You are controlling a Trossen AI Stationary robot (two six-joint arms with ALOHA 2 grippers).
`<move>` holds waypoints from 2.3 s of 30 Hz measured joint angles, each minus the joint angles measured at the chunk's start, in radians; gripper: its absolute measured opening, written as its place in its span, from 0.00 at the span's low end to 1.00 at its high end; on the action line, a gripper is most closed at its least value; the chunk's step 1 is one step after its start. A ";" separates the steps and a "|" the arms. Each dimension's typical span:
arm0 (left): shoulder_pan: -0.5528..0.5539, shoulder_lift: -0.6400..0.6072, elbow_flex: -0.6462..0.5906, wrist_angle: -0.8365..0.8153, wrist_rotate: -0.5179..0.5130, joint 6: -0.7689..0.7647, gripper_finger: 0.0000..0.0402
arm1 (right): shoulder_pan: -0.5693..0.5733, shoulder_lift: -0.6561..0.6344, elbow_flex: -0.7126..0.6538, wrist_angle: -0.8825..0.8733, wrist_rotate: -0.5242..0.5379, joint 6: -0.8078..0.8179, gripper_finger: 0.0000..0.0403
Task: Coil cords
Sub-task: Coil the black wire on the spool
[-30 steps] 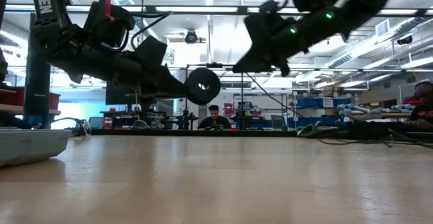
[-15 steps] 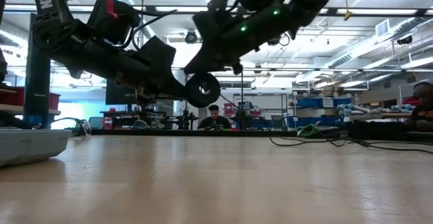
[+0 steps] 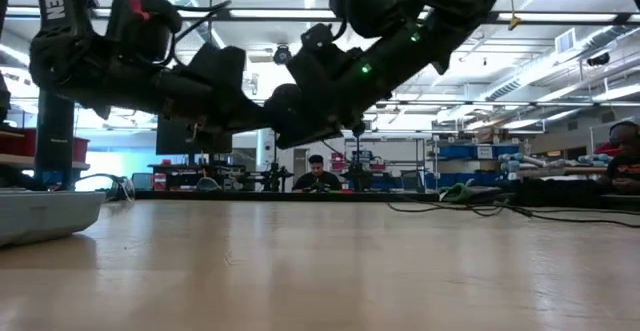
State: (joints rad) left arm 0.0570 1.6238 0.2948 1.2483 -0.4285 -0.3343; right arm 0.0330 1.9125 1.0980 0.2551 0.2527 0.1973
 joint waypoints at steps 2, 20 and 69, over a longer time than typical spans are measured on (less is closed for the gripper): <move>0.000 0.000 -0.025 0.030 0.002 -0.013 0.00 | 0.012 0.000 -0.034 0.051 0.007 -0.013 0.08; 0.000 0.000 -0.102 0.131 0.038 -0.014 0.00 | 0.023 -0.001 -0.423 0.808 0.025 -0.034 0.09; 0.000 0.000 -0.102 0.062 0.158 -0.017 0.00 | -0.069 -0.125 -0.256 0.198 0.068 0.114 0.00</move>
State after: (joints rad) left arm 0.0566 1.6238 0.1932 1.3100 -0.2702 -0.3511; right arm -0.0358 1.7880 0.8415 0.4531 0.3202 0.3112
